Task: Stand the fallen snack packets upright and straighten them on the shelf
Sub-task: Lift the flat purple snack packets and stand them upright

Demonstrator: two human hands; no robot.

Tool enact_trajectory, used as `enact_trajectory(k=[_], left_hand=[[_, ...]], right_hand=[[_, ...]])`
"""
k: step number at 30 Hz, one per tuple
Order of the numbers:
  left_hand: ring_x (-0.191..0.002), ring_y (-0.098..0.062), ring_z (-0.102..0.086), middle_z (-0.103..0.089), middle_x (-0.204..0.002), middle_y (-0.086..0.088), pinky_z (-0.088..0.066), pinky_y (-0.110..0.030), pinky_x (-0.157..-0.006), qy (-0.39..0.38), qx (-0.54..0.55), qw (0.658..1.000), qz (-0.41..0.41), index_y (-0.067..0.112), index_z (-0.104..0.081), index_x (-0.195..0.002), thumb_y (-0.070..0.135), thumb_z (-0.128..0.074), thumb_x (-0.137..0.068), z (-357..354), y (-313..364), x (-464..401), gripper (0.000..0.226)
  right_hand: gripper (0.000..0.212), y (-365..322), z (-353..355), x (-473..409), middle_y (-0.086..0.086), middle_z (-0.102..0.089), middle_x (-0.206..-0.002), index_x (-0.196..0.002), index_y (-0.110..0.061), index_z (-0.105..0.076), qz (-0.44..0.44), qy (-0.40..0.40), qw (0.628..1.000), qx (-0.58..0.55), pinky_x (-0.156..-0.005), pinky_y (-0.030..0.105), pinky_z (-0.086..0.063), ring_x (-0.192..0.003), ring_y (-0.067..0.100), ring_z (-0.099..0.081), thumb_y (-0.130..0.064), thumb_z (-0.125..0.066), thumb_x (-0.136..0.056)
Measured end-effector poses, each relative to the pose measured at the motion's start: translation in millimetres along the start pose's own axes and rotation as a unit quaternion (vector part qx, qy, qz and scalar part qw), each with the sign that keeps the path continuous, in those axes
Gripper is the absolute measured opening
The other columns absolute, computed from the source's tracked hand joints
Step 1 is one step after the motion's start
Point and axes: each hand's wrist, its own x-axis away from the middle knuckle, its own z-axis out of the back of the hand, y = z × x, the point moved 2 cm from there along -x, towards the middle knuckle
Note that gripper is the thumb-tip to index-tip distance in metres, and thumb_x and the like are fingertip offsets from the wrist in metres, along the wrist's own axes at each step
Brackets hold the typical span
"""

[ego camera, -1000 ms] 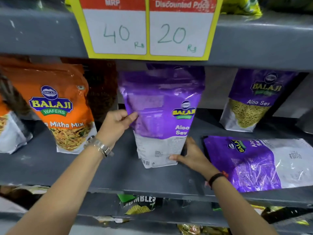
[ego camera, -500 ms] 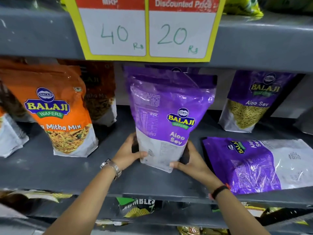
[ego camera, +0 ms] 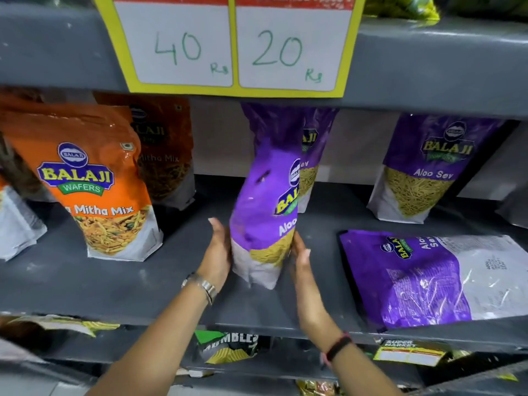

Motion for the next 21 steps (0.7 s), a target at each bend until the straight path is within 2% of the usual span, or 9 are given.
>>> enact_trajectory(k=[2,4,6,9,11,14,17,19,21], left_hand=[[-0.098,0.003,-0.059,-0.064,-0.12,0.005,-0.045,-0.014,-0.087,0.041,-0.003,0.998,-0.038,0.027,-0.065,-0.105,0.047,0.0,-0.091,4,1,4,0.07],[-0.101,0.009,-0.049,-0.043,-0.14,-0.011,-0.037,-0.011,-0.089,0.086,-0.017,0.993,-0.078,0.008,-0.035,-0.132,0.048,-0.014,-0.091,5,-12,13,0.06],[-0.094,0.015,-0.051,-0.045,-0.132,-0.001,-0.043,-0.007,-0.082,0.095,-0.029,0.987,-0.128,0.002,-0.027,-0.134,0.058,-0.046,-0.074,4,-20,21,0.084],[-0.12,0.01,-0.039,-0.033,-0.136,0.02,-0.036,-0.005,-0.094,0.014,-0.141,0.98,-0.141,0.041,-0.02,-0.13,0.048,-0.071,-0.06,3,-37,31,0.087],[-0.125,0.0,-0.04,-0.039,-0.135,0.015,-0.035,-0.013,-0.1,-0.009,-0.164,0.979,-0.123,0.04,-0.022,-0.129,0.025,-0.07,-0.068,13,-41,21,0.079],[-0.131,-0.019,-0.036,-0.037,-0.142,-0.005,-0.029,-0.031,-0.109,-0.013,-0.209,0.972,-0.11,0.014,-0.02,-0.137,0.005,-0.062,-0.079,28,-31,2,0.072],[-0.123,-0.011,-0.041,-0.031,-0.145,-0.007,-0.036,-0.017,-0.103,-0.029,-0.189,0.976,-0.102,0.011,-0.015,-0.139,-0.007,-0.053,-0.08,36,-27,-6,0.072],[-0.118,-0.012,-0.046,-0.039,-0.138,-0.01,-0.041,-0.01,-0.095,-0.051,-0.182,0.978,-0.082,0.01,-0.019,-0.137,-0.01,-0.056,-0.077,33,-30,-4,0.074],[-0.12,-0.022,-0.046,-0.044,-0.132,-0.012,-0.043,-0.017,-0.096,-0.037,-0.178,0.981,-0.074,0.009,-0.023,-0.134,-0.011,-0.059,-0.074,30,-37,-5,0.073]], right_hand=[[0.069,1,5,9,-0.042,-0.04,-0.127,-0.122,-0.046,-0.033,0.012,0.056,0.998,0.013,-0.085,-0.005,-0.03,-0.12,-0.019,-0.035,-0.083,-0.032,-0.065],[0.053,0,22,-1,-0.028,-0.029,-0.139,-0.127,-0.045,-0.025,0.018,0.122,0.992,0.027,-0.094,0.002,-0.025,-0.13,-0.008,-0.028,-0.067,-0.026,-0.079],[0.048,-5,41,-24,-0.013,-0.019,-0.148,-0.138,-0.033,-0.016,0.001,0.131,0.991,0.038,-0.102,0.014,-0.016,-0.13,-0.004,-0.019,-0.046,-0.017,-0.091],[0.051,-12,53,-52,-0.005,-0.013,-0.154,-0.142,-0.023,-0.015,-0.045,0.075,0.994,0.059,-0.109,0.023,-0.008,-0.131,-0.001,-0.014,-0.041,-0.011,-0.094],[0.054,-8,46,-55,-0.003,-0.021,-0.153,-0.14,-0.025,-0.025,-0.05,0.011,0.997,0.065,-0.115,0.028,-0.011,-0.136,0.005,-0.02,-0.046,-0.01,-0.092],[0.052,-1,41,-40,-0.002,-0.04,-0.142,-0.134,-0.022,-0.036,-0.009,-0.017,0.997,0.074,-0.104,0.011,-0.03,-0.128,0.001,-0.036,-0.044,-0.024,-0.088],[0.035,2,53,-29,-0.013,-0.048,-0.127,-0.122,-0.03,-0.04,0.02,-0.008,0.996,0.09,-0.092,0.004,-0.038,-0.111,-0.017,-0.044,-0.022,-0.05,-0.089],[0.056,3,59,-26,-0.022,-0.047,-0.125,-0.124,-0.03,-0.036,0.037,-0.028,0.986,0.158,-0.095,0.006,-0.036,-0.114,-0.015,-0.043,-0.012,-0.065,-0.08],[0.063,7,56,-27,-0.019,-0.049,-0.122,-0.121,-0.033,-0.036,0.03,-0.037,0.977,0.207,-0.095,0.008,-0.034,-0.116,-0.004,-0.046,-0.007,-0.07,-0.075]])
